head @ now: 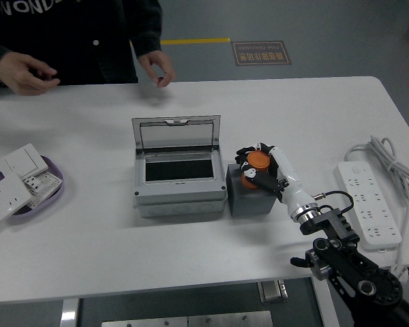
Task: Pick up the cylinder from the cube,place it in the box,flap close box
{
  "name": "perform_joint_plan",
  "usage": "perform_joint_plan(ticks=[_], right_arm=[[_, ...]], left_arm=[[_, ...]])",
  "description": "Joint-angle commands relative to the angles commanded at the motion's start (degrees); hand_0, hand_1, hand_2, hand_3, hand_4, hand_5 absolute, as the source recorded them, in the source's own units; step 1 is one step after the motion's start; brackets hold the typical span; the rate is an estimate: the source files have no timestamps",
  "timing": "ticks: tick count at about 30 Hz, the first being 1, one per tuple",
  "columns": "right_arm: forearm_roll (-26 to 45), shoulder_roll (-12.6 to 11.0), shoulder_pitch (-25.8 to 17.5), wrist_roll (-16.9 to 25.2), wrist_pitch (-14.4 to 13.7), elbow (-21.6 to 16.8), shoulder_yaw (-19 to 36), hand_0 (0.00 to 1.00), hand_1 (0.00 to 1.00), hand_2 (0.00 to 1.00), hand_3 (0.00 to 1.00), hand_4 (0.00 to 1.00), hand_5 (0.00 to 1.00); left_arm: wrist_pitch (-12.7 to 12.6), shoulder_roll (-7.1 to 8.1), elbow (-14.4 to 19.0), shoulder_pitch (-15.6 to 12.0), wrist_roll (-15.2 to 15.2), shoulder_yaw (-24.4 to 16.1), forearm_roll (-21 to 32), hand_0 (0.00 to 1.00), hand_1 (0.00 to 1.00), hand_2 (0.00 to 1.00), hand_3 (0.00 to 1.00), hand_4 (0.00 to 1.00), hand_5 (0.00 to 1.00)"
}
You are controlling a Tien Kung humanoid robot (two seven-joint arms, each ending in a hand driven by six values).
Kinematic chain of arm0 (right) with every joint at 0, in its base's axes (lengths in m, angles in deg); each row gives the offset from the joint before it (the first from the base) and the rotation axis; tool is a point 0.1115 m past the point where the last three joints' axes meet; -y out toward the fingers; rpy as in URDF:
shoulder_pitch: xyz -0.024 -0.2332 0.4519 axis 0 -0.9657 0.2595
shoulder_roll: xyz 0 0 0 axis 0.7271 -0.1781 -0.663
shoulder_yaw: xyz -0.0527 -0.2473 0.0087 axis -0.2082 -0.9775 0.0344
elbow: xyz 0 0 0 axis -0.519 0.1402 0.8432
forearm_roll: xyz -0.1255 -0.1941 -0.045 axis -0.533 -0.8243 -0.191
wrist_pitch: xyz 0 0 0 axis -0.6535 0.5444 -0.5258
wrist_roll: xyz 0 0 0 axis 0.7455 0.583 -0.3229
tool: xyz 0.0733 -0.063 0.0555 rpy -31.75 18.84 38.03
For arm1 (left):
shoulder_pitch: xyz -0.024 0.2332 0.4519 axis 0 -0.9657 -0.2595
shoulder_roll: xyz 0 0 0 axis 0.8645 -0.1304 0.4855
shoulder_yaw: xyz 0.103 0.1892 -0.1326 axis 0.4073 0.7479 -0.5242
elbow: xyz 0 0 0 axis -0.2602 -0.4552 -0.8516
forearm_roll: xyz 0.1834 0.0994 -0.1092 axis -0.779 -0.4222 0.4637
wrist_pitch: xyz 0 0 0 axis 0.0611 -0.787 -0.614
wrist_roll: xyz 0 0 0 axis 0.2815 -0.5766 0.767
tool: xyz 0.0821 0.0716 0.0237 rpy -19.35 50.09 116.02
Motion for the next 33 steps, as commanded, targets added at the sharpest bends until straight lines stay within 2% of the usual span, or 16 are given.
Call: perform_joint_plan(ticks=[1, 5, 11, 18, 19, 24, 25, 30, 33], right_arm=[[-0.23, -0.01, 0.08, 0.07, -0.36, -0.45, -0.02, 0.424, 0.363, 0.295, 0.218, 0.002, 0.002], [-2.29, -0.27, 0.69, -0.57, -1.95, -3.51, -0.49, 0.424, 0.363, 0.295, 0.218, 0.002, 0.002], [-8.28, -0.43, 3.29, -4.07, -3.85, -9.12, -4.23, 0.399, 0.346, 0.279, 0.207, 0.002, 0.002], [-19.06, 2.57, 7.48, -11.47, -4.58, -10.72, -9.44, 0.379, 0.337, 0.271, 0.206, 0.002, 0.002], [-20.93, 3.02, 8.07, -12.7, -4.46, -10.6, -9.98, 0.235, 0.275, 0.263, 0.2, 0.002, 0.002], [-32.04, 4.27, 11.32, -19.1, -2.18, -8.96, -12.0, 0.235, 0.275, 0.263, 0.2, 0.002, 0.002], [-34.11, 4.33, 11.98, -20.34, -1.35, -8.63, -12.44, 0.135, 0.234, 0.259, 0.197, 0.002, 0.002], [-45.43, 4.76, 15.52, -27.8, 3.16, -6.97, -16.27, 0.135, 0.234, 0.259, 0.197, 0.002, 0.002], [-50.52, 5.5, 17.0, -31.21, 4.19, -6.24, -18.21, 0.132, 0.239, 0.264, 0.199, 0.002, 0.002]], left_arm=[[0.0, -0.01, 0.0, 0.0, 0.01, -0.01, 0.01, 0.638, 0.666, 0.584, 0.644, 0.713, 0.299], [-0.02, 0.01, 0.0, 0.02, 0.01, -0.12, -0.04, 0.638, 0.666, 0.584, 0.644, 0.713, 0.299], [-0.04, -0.01, 0.0, -0.02, -0.22, -0.64, -0.49, 0.638, 0.666, 0.586, 0.644, 0.714, 0.299], [-0.05, 0.08, 0.0, 0.09, -0.56, -1.22, -1.15, 0.638, 0.666, 0.586, 0.644, 0.713, 0.297], [-0.06, 0.11, 0.0, 0.12, -0.61, -1.28, -1.24, 0.638, 0.667, 0.586, 0.644, 0.713, 0.297], [-0.07, 0.22, 0.0, 0.17, -0.91, -1.67, -1.76, 0.638, 0.667, 0.586, 0.644, 0.713, 0.297], [-0.07, 0.24, 0.0, 0.16, -0.96, -1.7, -1.79, 0.638, 0.667, 0.586, 0.644, 0.714, 0.297], [-0.09, 0.29, 0.0, 0.18, -1.16, -1.88, -1.95, 0.638, 0.667, 0.586, 0.644, 0.714, 0.297], [-0.09, 0.32, 0.0, 0.23, -1.18, -1.89, -1.99, 0.638, 0.667, 0.586, 0.645, 0.716, 0.298]])
